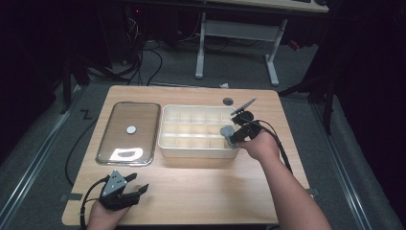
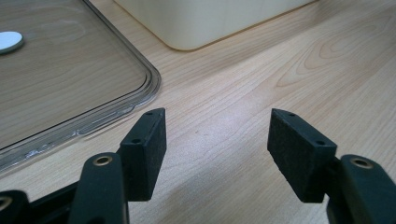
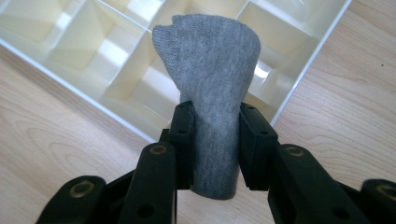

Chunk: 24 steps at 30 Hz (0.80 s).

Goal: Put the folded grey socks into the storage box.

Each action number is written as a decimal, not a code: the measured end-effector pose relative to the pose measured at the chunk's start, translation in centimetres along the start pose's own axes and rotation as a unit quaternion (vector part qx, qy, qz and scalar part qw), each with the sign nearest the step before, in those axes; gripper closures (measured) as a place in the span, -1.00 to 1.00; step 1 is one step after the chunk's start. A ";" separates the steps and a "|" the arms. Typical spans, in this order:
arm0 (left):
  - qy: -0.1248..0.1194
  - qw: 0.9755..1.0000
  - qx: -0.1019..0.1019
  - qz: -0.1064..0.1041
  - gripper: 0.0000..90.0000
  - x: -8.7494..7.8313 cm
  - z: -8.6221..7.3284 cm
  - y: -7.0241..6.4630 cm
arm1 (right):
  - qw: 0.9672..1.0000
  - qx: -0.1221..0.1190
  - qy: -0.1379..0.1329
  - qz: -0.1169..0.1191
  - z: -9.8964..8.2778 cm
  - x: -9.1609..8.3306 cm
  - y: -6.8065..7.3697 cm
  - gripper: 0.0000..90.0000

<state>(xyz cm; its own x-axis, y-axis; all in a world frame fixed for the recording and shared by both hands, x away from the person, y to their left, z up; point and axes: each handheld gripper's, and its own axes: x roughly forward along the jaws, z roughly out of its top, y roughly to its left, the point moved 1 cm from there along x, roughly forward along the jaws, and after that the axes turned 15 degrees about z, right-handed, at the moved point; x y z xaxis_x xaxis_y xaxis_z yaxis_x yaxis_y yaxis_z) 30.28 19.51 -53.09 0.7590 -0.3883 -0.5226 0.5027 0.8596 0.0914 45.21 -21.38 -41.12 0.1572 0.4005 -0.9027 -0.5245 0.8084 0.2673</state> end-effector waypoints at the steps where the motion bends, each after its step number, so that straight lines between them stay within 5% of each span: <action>1: 0.000 1.000 0.000 0.000 -0.16 0.0 0.0 0.0 | 1.000 0.003 0.007 -0.004 0.2 0.3 -0.1 0.57; 9: -0.006 1.000 0.004 -0.007 -0.16 0.0 0.0 -0.2 | 0.998 0.018 0.053 -0.010 0.6 2.2 -0.8 0.58; 24: -0.005 1.000 0.005 -0.010 -0.16 0.1 0.0 -0.2 | 0.994 0.000 0.106 -0.025 0.8 4.7 -1.0 0.62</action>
<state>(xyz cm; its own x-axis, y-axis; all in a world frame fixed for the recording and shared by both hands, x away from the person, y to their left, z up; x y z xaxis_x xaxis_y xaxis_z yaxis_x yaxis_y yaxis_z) 30.27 19.28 -53.15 0.7537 -0.4083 -0.5150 0.5210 0.8488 0.0895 47.13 -19.95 -45.40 0.0032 0.2603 -0.9655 -0.5202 0.8251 0.2207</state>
